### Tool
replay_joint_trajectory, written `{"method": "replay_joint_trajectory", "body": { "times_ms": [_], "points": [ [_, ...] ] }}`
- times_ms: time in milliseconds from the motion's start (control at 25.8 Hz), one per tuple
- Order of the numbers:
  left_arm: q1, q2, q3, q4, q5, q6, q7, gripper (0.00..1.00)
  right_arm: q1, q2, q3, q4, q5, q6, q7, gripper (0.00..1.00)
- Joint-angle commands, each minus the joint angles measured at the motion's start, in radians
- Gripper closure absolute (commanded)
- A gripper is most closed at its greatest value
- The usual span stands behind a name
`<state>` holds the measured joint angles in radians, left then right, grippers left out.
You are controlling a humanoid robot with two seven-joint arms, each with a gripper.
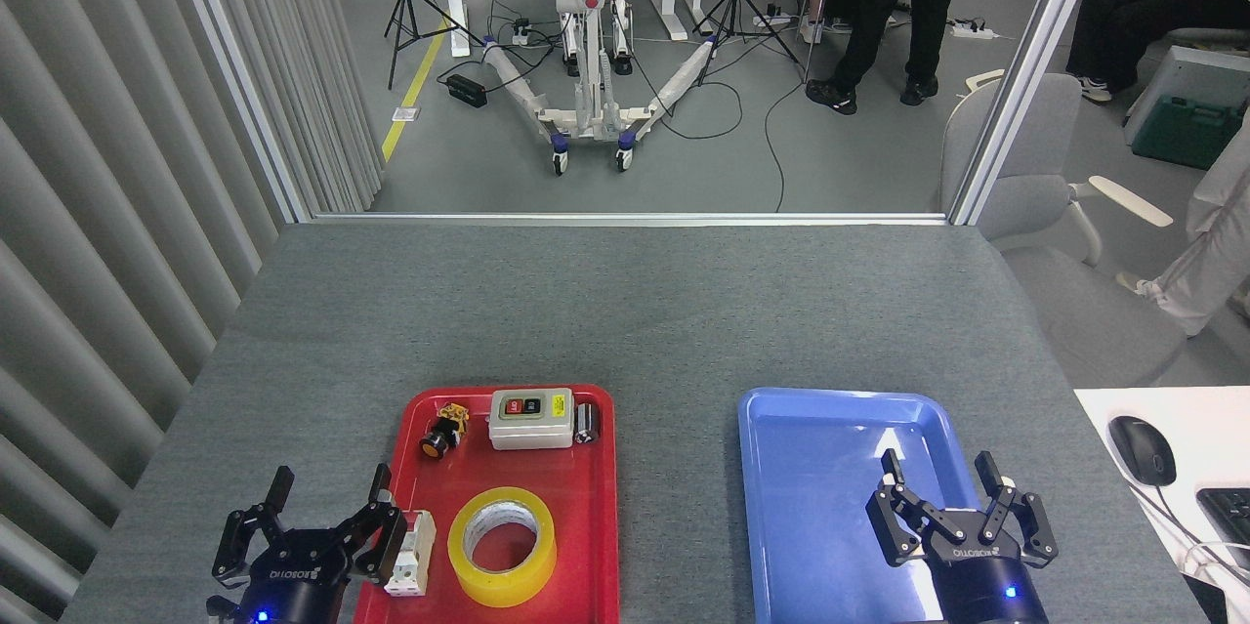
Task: Place and move tape with both arms
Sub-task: 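Move the left gripper toward the yellow tape roll on the red tray, then grasp the yellow tape roll's rim with the left gripper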
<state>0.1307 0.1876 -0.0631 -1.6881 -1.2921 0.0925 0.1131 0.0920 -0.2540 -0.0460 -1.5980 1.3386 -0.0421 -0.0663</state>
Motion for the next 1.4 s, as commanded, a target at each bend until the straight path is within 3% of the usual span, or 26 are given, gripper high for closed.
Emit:
{"method": "replay_joint_trajectory", "body": {
  "times_ms": [0,117,311,621,893,1165,1359],
  "points": [
    [0.0,0.0,0.0,-0.01,-0.001,0.001,-0.001,0.0,0.003,0.002,-0.002,0.0,0.001,-0.002,-0.001,0.0],
    [0.001,0.0,0.002,-0.012,0.007,0.003,-0.021,0.0,0.011,0.007,-0.006,0.001,0.001,-0.002,-0.003,0.0],
    [-0.006,-0.002,0.005,-0.016,0.017,0.012,-0.15,0.0,0.012,0.005,-0.003,-0.002,-0.003,0.001,0.003,0.0],
    [-0.008,-0.016,0.0,-0.019,0.017,0.033,-0.139,0.0,0.012,-0.005,-0.006,-0.011,-0.009,-0.007,0.006,0.0],
    [-0.008,-0.027,-0.018,-0.021,0.017,0.009,-0.052,0.0,0.014,-0.018,-0.005,-0.011,-0.009,-0.021,0.006,0.0],
    [-0.014,-0.023,-0.027,-0.021,0.017,0.009,-0.066,0.0,0.014,-0.033,-0.008,-0.013,-0.009,-0.018,0.006,0.0],
    [-0.092,-0.019,-0.066,-0.039,0.017,0.012,-0.136,0.0,0.026,-0.021,-0.002,-0.014,-0.009,0.027,0.008,0.0]
  ]
}}
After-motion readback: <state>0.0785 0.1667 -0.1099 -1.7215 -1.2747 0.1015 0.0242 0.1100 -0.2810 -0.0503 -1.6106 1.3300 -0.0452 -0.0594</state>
